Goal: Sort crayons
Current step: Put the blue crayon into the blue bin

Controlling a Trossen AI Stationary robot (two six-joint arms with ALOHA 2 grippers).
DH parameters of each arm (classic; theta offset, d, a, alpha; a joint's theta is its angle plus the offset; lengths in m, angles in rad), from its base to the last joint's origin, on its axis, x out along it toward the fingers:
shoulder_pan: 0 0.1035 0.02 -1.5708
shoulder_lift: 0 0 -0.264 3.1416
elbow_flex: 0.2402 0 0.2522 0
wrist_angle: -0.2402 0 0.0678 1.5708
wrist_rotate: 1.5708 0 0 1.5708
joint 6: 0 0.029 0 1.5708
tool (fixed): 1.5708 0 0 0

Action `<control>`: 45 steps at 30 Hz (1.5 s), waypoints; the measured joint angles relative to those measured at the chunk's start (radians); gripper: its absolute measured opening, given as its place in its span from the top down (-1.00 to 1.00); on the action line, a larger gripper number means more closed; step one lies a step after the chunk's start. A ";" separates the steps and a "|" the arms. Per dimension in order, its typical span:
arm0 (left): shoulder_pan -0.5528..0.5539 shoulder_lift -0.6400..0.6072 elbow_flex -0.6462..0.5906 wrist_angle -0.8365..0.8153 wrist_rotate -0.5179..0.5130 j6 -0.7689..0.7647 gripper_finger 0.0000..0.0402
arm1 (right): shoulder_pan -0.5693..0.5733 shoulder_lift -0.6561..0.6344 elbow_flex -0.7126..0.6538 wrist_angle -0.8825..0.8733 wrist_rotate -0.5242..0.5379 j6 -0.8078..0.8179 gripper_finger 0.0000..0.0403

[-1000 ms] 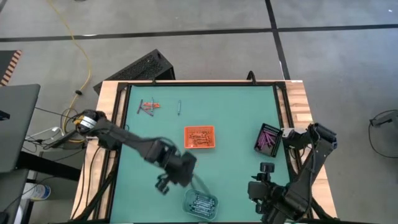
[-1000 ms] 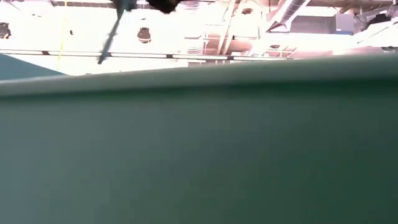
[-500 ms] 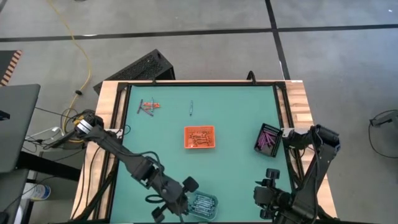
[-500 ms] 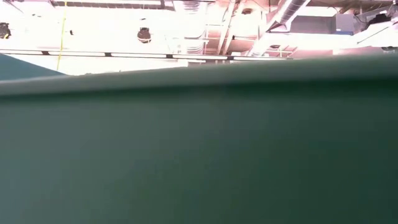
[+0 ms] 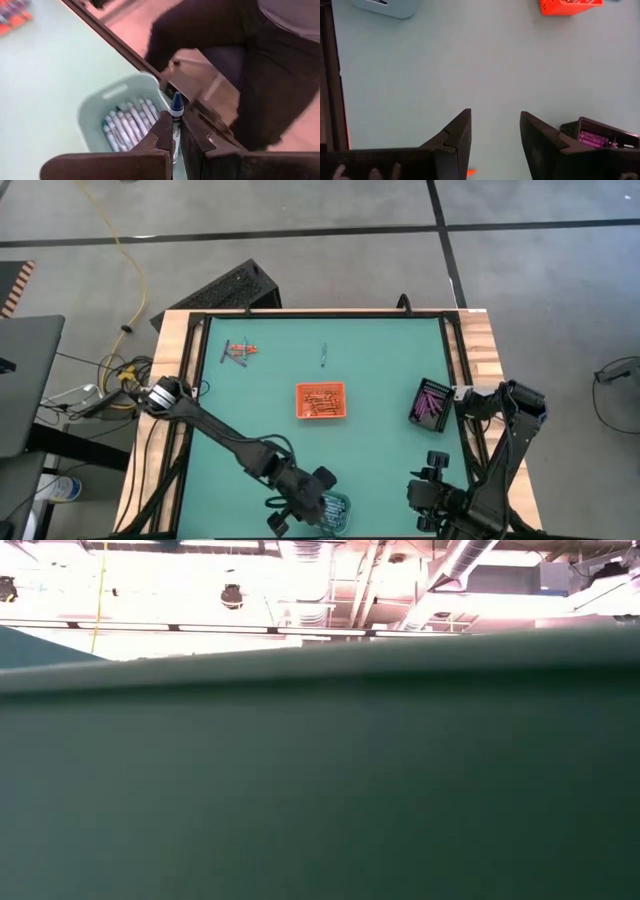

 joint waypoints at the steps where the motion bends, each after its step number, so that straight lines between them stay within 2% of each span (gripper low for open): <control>1: 0.003 0.007 0.002 -0.011 0.011 -0.002 1.00 | 0.000 0.000 0.000 0.000 0.000 0.000 0.21; 10: 0.019 0.068 0.009 -0.030 0.017 -0.028 0.92 | 0.001 0.000 0.000 -0.005 -0.001 -0.003 0.21; 21: 0.036 0.075 0.009 -0.025 -0.018 -0.069 0.82 | 0.000 0.000 0.000 -0.005 0.024 -0.007 0.21; 24: 0.048 0.086 0.008 -0.033 -0.013 -0.106 0.70 | 0.000 0.000 0.000 -0.005 0.038 -0.011 0.21; 28: 0.058 0.100 0.007 -0.031 0.010 -0.119 0.42 | 0.000 0.000 0.000 -0.006 0.048 -0.011 0.21; 32: 0.060 0.097 0.016 -0.018 -0.013 -0.082 0.13 | 0.000 0.000 0.000 -0.020 0.062 -0.012 0.21; 35: 0.060 0.096 0.059 -0.053 -0.030 -0.057 0.00 | 0.000 0.000 0.000 -0.044 0.097 -0.014 0.21; 37: 0.059 0.091 0.105 -0.126 -0.078 -0.031 -0.03 | -0.005 0.000 0.000 -0.071 0.114 -0.014 0.21; 42: 0.051 0.089 0.194 -0.352 -0.302 0.027 -0.04 | -0.033 0.000 -0.003 -0.108 0.169 -0.039 0.21; 45: 0.056 0.089 0.221 -0.446 -0.387 0.037 -0.05 | -0.058 0.000 -0.023 -0.118 0.181 -0.066 0.21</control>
